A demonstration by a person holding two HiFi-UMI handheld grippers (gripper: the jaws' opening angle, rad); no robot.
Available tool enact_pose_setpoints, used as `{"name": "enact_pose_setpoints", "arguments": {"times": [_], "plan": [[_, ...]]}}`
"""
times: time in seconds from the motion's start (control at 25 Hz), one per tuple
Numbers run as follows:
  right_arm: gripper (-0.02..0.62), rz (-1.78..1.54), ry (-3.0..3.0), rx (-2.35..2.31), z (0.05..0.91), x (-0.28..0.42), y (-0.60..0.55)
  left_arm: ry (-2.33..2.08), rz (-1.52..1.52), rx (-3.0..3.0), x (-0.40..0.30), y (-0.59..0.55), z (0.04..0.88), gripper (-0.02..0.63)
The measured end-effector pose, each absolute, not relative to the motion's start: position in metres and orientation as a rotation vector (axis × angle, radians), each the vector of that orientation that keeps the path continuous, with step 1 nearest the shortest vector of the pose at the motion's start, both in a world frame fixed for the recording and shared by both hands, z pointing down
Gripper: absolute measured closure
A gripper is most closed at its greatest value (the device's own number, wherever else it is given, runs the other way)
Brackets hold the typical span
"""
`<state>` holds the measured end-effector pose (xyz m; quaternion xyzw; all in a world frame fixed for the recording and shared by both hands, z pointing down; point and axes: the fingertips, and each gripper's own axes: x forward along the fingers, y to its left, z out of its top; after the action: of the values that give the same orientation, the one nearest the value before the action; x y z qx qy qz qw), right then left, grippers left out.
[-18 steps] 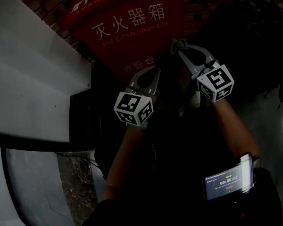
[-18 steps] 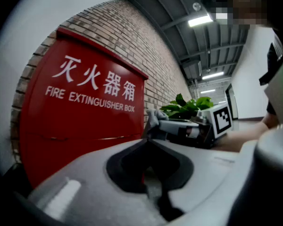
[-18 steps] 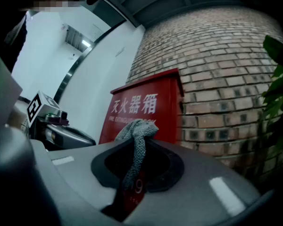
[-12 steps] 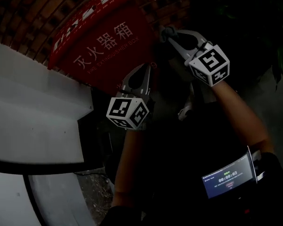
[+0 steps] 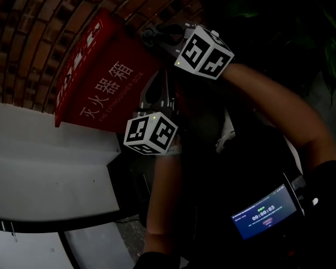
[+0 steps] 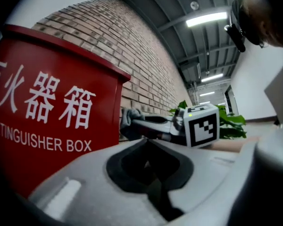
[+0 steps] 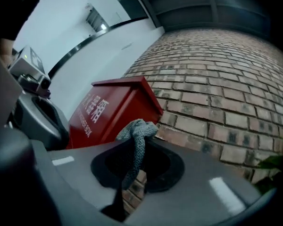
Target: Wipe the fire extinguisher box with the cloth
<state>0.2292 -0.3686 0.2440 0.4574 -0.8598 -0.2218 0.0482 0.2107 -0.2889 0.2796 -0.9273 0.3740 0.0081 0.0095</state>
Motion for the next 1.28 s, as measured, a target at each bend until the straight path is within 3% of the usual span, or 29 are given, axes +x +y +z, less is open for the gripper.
{"name": "enact_pose_setpoints", "arguments": {"times": [0.8, 1.28], "plan": [[0.548, -1.395, -1.692, 0.861, 0.258, 0.185, -0.434, 1.598, -0.156, -2.715, 0.217, -0.323, 0.311, 0.606], [0.549, -1.388, -1.605, 0.727, 0.288, 0.176, -0.437, 1.628, -0.166, -2.687, 0.210, -0.322, 0.330, 0.606]]}}
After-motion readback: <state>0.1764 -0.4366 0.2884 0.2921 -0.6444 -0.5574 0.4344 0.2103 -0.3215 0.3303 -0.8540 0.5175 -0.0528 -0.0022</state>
